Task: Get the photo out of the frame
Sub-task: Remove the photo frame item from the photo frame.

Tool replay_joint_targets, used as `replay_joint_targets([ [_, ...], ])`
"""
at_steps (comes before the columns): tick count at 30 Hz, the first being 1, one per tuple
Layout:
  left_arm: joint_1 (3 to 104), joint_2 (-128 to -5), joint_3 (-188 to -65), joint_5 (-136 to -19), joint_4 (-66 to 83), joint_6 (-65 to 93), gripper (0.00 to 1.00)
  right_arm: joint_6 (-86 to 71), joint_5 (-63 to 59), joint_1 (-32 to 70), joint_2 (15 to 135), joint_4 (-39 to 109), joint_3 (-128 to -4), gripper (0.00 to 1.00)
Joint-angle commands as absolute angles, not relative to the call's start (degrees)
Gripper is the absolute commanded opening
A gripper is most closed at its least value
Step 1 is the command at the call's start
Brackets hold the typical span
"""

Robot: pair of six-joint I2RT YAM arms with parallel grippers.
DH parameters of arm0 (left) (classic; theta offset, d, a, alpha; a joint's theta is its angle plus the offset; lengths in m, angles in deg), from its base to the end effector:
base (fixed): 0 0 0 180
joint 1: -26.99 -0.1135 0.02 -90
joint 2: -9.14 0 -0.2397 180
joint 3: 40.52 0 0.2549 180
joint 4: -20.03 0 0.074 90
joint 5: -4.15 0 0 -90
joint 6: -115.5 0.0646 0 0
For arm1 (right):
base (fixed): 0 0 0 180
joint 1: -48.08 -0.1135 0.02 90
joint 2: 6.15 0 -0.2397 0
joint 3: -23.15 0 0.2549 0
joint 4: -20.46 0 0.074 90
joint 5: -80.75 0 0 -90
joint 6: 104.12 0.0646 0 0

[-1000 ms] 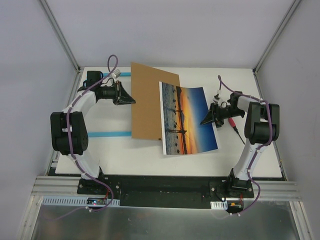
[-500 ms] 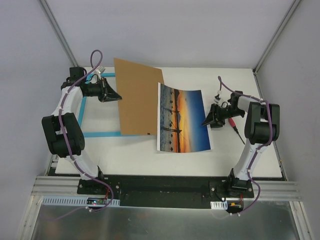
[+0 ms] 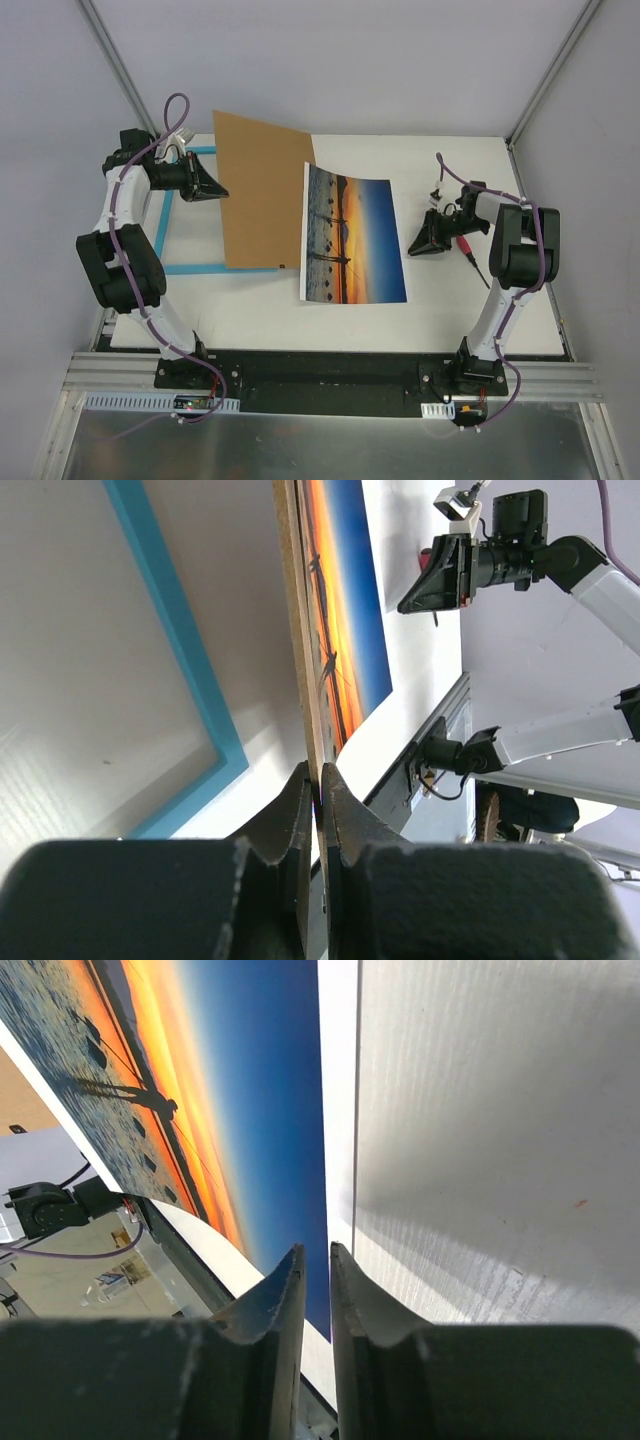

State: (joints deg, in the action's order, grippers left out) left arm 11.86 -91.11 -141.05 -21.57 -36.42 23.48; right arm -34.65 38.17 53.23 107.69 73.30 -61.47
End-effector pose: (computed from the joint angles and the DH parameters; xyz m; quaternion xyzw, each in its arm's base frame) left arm 0.3766 0.0415 0.2659 0.0323 0.8241 -0.4775 0.3029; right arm 0.3584 0.0155 0.0917 -0.1498 0.9015 0.3770 0.1510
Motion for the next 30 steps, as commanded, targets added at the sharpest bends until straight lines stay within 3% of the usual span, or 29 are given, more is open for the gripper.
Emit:
replay_joint_targets([
  [1,11.09,-90.97,-142.83,-18.87,-37.98,28.13,0.00,-34.25,39.09,53.53,105.03,73.54,-60.87,0.17],
  [14,10.73,-90.53,-142.91,-21.33,-38.68,28.58,0.00,-35.30,38.84,49.93,103.28,73.63,-61.13,0.35],
  [30,10.91,-89.65,-143.26,-22.91,-38.59,27.52,0.00,-36.71,25.39,42.20,103.63,75.74,-63.24,0.39],
])
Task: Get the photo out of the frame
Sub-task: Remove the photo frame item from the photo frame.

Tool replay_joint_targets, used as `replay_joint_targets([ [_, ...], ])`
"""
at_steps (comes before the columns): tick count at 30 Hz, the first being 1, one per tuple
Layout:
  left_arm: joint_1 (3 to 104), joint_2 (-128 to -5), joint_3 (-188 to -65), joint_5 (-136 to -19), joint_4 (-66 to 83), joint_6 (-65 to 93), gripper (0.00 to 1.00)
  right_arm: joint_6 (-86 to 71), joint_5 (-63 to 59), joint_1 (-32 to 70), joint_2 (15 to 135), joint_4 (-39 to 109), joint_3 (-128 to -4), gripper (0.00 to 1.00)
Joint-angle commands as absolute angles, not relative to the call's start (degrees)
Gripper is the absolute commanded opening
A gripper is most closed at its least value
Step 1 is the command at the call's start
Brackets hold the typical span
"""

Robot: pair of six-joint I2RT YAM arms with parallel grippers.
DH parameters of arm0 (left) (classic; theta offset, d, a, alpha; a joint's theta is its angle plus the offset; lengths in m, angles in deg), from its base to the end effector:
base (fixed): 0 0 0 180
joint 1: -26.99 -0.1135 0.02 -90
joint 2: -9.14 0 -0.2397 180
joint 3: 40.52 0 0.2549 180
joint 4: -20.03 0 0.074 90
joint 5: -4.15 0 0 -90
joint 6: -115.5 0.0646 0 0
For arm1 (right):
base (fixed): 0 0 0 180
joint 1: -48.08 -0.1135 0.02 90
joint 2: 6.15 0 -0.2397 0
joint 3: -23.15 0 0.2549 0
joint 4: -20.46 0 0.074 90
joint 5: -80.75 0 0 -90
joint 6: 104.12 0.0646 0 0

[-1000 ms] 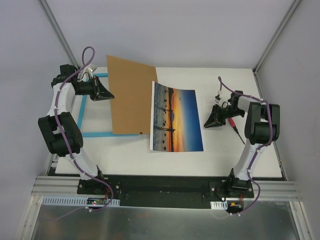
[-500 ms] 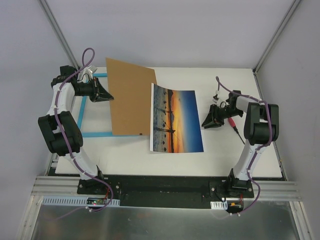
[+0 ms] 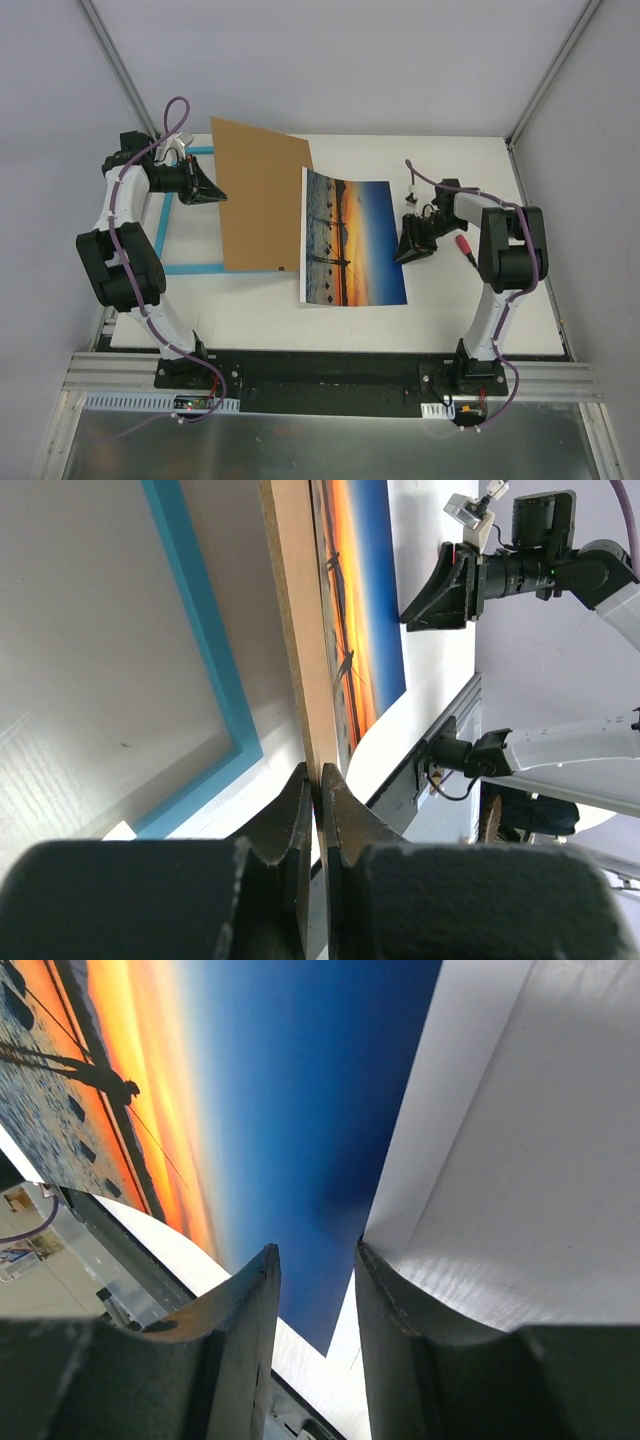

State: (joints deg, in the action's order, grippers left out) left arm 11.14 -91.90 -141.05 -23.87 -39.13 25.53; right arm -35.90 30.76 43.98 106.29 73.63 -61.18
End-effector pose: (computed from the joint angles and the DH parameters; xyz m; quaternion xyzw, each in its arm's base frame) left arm 0.3749 0.0471 0.2564 0.0195 0.8381 -0.4612 0.2908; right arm 0.3512 0.0668 0.0929 -0.2352 0.9073 0.3261 0.1230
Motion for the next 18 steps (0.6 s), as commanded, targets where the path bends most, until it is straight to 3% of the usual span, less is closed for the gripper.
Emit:
replay_joint_targets([
  [1,10.91,-89.57,-143.35,-23.00,-38.50,27.43,0.00,-36.88,23.64,41.58,103.63,76.00,-63.41,0.38],
  [18,9.77,-88.42,-149.32,-28.27,-45.00,31.21,0.00,-36.45,13.95,38.85,103.10,78.11,-64.12,0.39],
])
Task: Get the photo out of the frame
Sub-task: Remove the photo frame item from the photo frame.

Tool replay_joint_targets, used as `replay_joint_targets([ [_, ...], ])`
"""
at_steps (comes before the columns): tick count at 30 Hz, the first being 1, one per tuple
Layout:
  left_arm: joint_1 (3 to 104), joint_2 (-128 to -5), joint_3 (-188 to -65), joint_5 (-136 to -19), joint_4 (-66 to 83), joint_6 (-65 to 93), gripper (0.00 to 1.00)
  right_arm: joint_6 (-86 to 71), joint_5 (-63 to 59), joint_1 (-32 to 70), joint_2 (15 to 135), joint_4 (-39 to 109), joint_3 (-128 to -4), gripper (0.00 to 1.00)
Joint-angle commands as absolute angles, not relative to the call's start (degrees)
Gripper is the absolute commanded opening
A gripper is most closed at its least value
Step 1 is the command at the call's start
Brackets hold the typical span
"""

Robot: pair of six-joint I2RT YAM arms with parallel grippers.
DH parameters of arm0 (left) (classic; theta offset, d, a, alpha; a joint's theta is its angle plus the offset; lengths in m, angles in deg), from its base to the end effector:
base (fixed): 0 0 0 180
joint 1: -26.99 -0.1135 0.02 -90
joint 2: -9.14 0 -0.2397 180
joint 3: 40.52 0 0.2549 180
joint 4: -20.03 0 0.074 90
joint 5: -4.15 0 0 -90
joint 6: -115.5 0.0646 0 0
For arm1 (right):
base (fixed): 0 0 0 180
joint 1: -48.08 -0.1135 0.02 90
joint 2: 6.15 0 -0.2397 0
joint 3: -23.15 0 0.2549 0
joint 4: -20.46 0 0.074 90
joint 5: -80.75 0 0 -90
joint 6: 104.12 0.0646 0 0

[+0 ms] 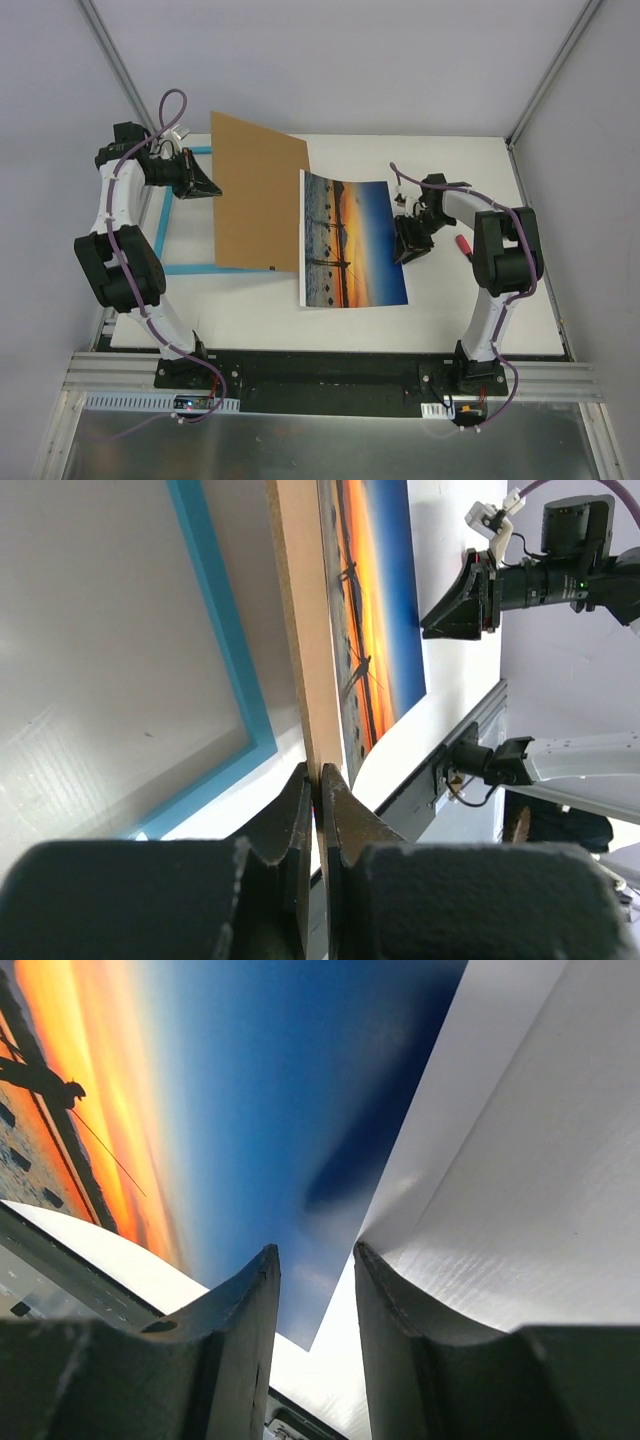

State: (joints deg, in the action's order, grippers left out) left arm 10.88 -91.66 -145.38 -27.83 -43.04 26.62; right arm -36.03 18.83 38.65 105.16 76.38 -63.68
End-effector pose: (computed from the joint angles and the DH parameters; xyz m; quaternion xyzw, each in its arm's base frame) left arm 0.3754 0.0514 0.2742 0.0185 0.8524 -0.4271 0.3010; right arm 0.3511 0.0891 0.1020 -0.2807 0.9253 0.2315 0.1070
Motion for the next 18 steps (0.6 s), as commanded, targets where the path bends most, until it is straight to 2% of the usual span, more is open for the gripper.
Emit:
replay_joint_targets([
  [1,9.59,-88.51,-149.85,-28.45,-45.44,31.47,0.00,-36.36,13.78,38.85,103.10,78.11,-64.21,0.38],
  [18,5.82,-97.38,-163.73,-34.25,-54.23,38.06,0.00,-35.56,13.16,41.13,103.10,78.11,-63.50,0.37],
])
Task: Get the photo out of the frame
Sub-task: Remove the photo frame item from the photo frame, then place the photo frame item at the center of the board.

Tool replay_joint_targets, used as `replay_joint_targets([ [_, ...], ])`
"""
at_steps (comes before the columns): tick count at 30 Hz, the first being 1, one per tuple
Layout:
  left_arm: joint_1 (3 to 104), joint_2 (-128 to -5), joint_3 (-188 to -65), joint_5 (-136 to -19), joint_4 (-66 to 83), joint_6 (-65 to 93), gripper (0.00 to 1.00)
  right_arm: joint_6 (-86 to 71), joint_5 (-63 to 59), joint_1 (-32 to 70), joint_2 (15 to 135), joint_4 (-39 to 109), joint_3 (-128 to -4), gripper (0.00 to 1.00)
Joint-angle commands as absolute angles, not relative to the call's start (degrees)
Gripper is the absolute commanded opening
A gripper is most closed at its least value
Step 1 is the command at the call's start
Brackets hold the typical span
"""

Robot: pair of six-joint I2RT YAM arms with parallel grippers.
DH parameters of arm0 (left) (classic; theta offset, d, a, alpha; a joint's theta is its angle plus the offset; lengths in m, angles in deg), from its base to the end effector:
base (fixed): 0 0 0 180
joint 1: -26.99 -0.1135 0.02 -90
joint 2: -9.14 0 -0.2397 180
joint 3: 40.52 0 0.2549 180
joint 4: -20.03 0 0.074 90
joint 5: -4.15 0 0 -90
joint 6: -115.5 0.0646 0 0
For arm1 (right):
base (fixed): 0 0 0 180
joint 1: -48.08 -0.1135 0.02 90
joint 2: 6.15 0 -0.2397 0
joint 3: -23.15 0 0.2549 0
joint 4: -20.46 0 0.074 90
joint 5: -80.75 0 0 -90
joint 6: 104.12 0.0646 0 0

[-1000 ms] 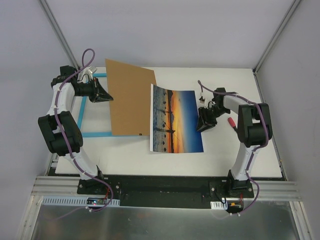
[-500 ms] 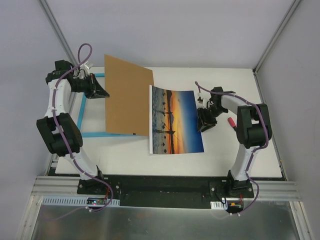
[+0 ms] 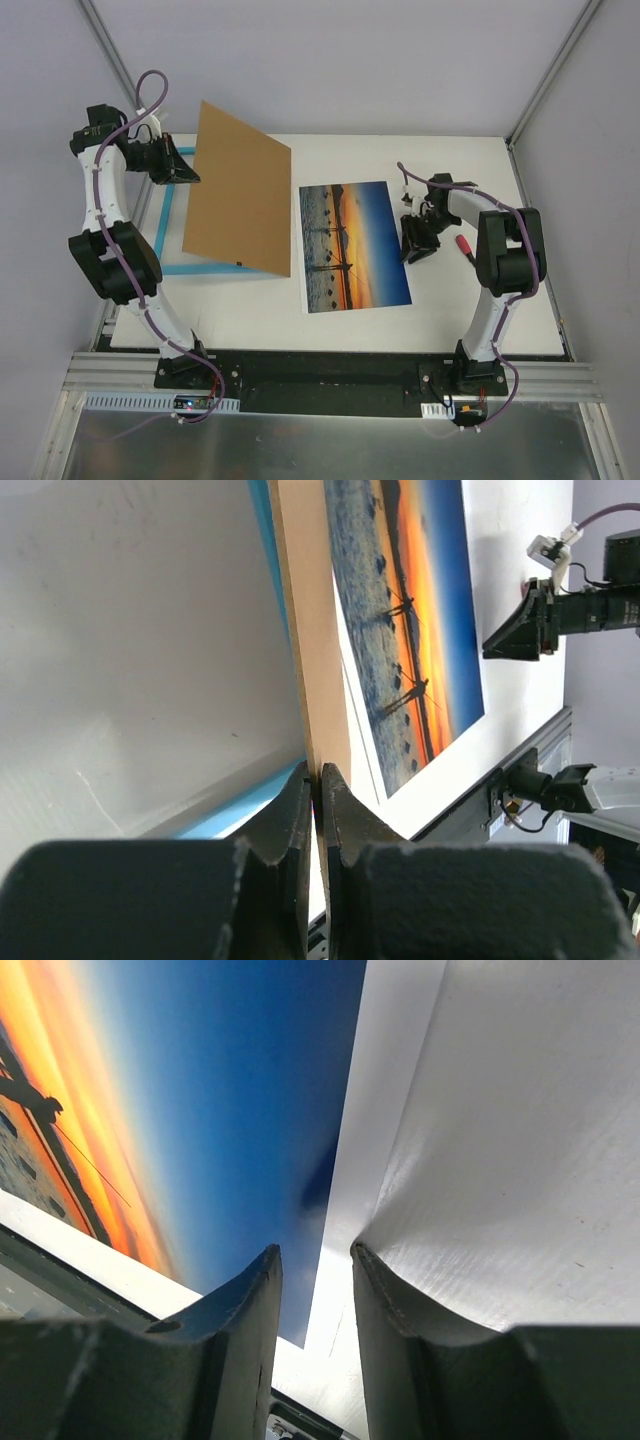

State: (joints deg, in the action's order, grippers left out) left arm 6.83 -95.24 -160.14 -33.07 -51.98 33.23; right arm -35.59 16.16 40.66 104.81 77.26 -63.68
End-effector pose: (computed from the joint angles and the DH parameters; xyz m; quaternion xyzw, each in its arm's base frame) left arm 0.3814 0.0852 0.3181 0.0334 0.8671 -0.3516 0.3512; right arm 0.3526 0.0739 0.1024 -0.2594 0.9374 0.2082 0.1034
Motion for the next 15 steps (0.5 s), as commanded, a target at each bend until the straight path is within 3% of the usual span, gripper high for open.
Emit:
replay_joint_targets([
  [1,5.64,-97.82,-164.35,-34.60,-54.41,38.50,0.00,-35.39,13.08,41.31,103.10,78.02,-63.50,0.37],
  [15,3.70,-102.13,-168.66,-43.12,-54.94,41.06,0.00,-35.13,13.07,41.75,102.92,77.85,-63.24,0.37],
])
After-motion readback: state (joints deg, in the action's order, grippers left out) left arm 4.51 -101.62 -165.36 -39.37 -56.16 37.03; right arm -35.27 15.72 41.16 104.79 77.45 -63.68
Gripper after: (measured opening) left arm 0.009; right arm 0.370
